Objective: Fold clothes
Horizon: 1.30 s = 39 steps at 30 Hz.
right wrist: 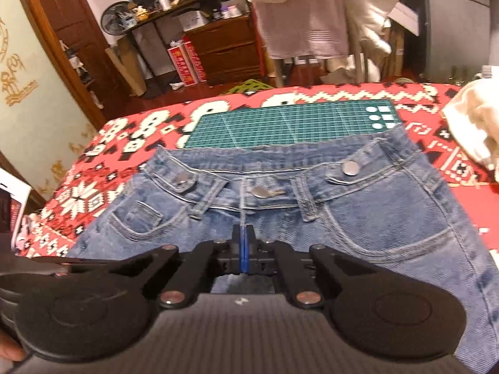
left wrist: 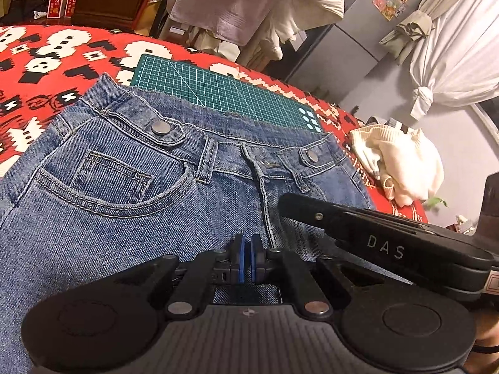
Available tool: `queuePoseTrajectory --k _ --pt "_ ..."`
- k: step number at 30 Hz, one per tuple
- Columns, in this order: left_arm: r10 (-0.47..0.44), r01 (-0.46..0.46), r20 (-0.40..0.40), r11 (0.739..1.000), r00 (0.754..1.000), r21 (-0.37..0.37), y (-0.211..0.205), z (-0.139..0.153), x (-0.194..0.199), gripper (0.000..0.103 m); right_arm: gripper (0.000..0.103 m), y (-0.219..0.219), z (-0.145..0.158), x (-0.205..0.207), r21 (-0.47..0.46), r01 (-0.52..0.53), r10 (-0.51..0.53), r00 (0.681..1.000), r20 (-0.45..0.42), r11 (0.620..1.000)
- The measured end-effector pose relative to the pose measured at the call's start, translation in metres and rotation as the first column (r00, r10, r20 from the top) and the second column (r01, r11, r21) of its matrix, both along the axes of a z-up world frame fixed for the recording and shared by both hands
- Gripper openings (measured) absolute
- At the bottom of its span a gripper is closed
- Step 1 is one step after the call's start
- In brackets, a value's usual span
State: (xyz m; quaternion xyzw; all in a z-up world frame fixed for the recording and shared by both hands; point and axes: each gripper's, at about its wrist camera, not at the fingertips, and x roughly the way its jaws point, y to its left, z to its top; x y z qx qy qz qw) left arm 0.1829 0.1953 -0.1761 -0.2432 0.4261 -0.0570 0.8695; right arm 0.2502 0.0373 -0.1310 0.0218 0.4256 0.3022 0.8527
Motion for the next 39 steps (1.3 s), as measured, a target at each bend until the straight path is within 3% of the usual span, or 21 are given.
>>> queuePoseTrajectory --k 5,14,19,23,27,33,39 --pt "-0.007 0.007 0.008 1.000 1.000 -0.001 0.001 0.004 -0.004 0.003 0.001 0.003 -0.010 -0.011 -0.032 -0.015 0.014 0.999 -0.040 0.999" --pt "-0.006 0.006 -0.014 1.000 1.000 0.025 -0.002 0.009 -0.023 0.004 0.003 -0.008 -0.002 -0.044 -0.027 -0.044 0.042 0.996 -0.082 0.999" --pt "0.002 -0.002 -0.005 0.997 1.000 0.075 -0.003 0.017 -0.043 0.006 0.013 -0.031 0.021 -0.067 -0.049 -0.012 0.012 1.000 0.000 0.999" --pt "-0.005 0.007 -0.013 0.993 1.000 0.120 -0.011 0.015 -0.060 0.023 0.021 -0.048 0.023 -0.083 -0.081 0.003 -0.001 1.000 0.031 0.997" --pt "-0.013 0.016 -0.022 0.986 1.000 0.165 -0.019 0.013 -0.076 0.022 0.021 -0.055 0.015 -0.099 -0.140 0.005 0.000 0.999 0.038 0.990" --pt "-0.024 0.031 -0.035 0.973 0.999 0.231 -0.030 0.010 -0.100 0.023 0.025 -0.058 0.000 -0.123 -0.178 -0.020 0.016 1.000 -0.023 0.984" --pt "-0.043 0.054 -0.047 0.963 0.998 0.264 -0.039 0.010 -0.125 0.025 0.032 -0.062 0.000 -0.158 -0.228 -0.061 0.061 0.998 -0.007 0.972"
